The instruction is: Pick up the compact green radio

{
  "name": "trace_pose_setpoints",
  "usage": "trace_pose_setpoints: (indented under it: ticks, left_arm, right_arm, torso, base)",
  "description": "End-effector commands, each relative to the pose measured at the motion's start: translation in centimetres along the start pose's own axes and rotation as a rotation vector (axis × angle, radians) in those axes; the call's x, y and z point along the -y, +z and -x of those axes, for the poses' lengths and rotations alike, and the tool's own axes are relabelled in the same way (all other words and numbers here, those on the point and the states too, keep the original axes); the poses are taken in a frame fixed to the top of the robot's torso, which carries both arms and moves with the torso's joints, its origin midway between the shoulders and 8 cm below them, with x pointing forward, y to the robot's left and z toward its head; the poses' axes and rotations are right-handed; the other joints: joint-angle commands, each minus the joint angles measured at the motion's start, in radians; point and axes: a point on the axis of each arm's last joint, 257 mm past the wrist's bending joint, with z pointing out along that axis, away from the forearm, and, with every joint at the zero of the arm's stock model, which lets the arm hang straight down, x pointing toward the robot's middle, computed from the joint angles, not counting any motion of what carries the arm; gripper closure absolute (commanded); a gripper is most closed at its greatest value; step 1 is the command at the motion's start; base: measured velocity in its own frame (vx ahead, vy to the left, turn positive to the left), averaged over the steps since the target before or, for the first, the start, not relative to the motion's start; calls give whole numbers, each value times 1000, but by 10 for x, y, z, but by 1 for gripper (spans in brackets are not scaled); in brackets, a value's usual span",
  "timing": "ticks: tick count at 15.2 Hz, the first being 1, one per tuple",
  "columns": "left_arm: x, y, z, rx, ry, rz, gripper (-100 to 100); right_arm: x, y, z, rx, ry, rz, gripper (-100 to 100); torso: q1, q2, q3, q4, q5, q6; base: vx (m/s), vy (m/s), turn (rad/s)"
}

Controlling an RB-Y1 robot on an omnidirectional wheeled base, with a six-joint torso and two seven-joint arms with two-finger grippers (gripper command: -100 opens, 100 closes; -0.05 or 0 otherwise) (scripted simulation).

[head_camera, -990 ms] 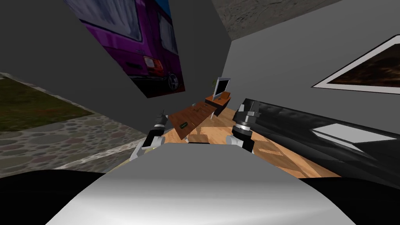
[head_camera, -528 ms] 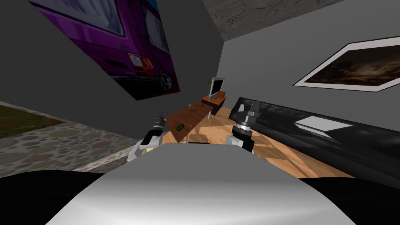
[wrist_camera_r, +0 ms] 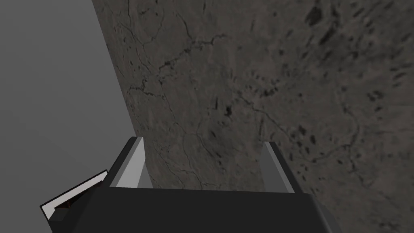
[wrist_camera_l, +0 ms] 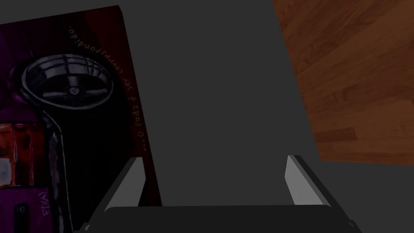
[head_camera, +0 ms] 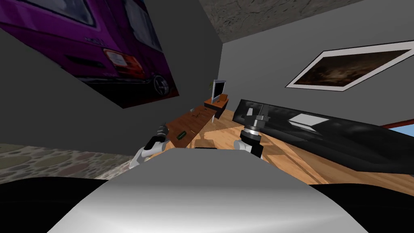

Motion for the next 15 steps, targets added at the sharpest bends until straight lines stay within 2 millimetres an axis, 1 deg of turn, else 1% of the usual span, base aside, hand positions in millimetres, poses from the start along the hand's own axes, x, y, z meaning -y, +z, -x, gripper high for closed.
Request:
trace_pose_setpoints:
  ticks: [1,2,3,4,5,6,7,8,9,10,11,12,13,14,15]
  left_arm:
    - [-25,5,20,35,-24,74,-100]
    - [-31,4,21,39,-25,90,-100]
    - [-34,4,22,40,-25,95,-100]
    - [-52,4,36,70,-49,153,-100]
    - [-59,3,38,73,-50,168,-100]
    - [-71,3,51,101,-75,203,-100]
    - [-81,1,53,106,-77,227,-100]
    - [-85,0,53,107,-77,240,-100]
    - [-103,-3,67,139,-107,288,-100]
    - [-110,-5,67,141,-108,312,-100]
    - [-110,-5,67,141,-108,312,-100]
    - [-130,-10,79,172,-140,373,-100]
    - [-134,-12,80,175,-141,384,-100]
    - [-150,-17,91,204,-175,432,-100]
    - [-159,-20,92,208,-177,454,-100]
  right_arm:
    - [0,0,0,0,0,0,0]
    - [0,0,0,0,0,0,0]
    - [0,0,0,0,0,0,0]
    - [0,0,0,0,0,0,0]
    - [0,0,0,0,0,0,0]
    - [0,0,0,0,0,0,0]
    - [0,0,0,0,0,0,0]
    - [0,0,0,0,0,0,0]
    - [0,0,0,0,0,0,0]
    - [0,0,0,0,0,0,0]
    - [0,0,0,0,0,0,0]
    - [0,0,0,0,0,0,0]
    - [0,0,0,0,0,0,0]
    - [0,0,0,0,0,0,0]
    - [0,0,0,0,0,0,0]
  torso:
    - [0,0,0,0,0,0]
    - [0,0,0,0,0,1]
    - [1,0,0,0,0,0]
    - [1,1,1,0,0,0]
    - [1,1,1,0,0,1]
    - [1,1,1,0,0,0]
    - [1,1,0,0,0,1]
    - [1,0,0,0,0,0]
    - [1,0,0,0,0,0]
    - [1,0,0,0,0,1]
    - [1,1,0,0,0,0]
    - [1,1,1,0,0,0]
    - [2,1,1,0,0,1]
    - [2,1,1,0,0,0]
    - [2,0,0,0,0,1]
  base:
    - [43,-24,-163]
    - [44,-19,-178]
    - [31,-9,-63]
    - [36,-16,-197]
    - [40,-15,-222]
    - [55,-24,-250]
    - [62,-24,-188]
    - [45,-10,-45]
    - [47,-12,-163]
    - [46,-11,-191]
    - [30,-3,-71]
    - [36,-5,-181]
    - [42,-3,-188]
    - [58,-10,-250]
    - [65,-8,-202]
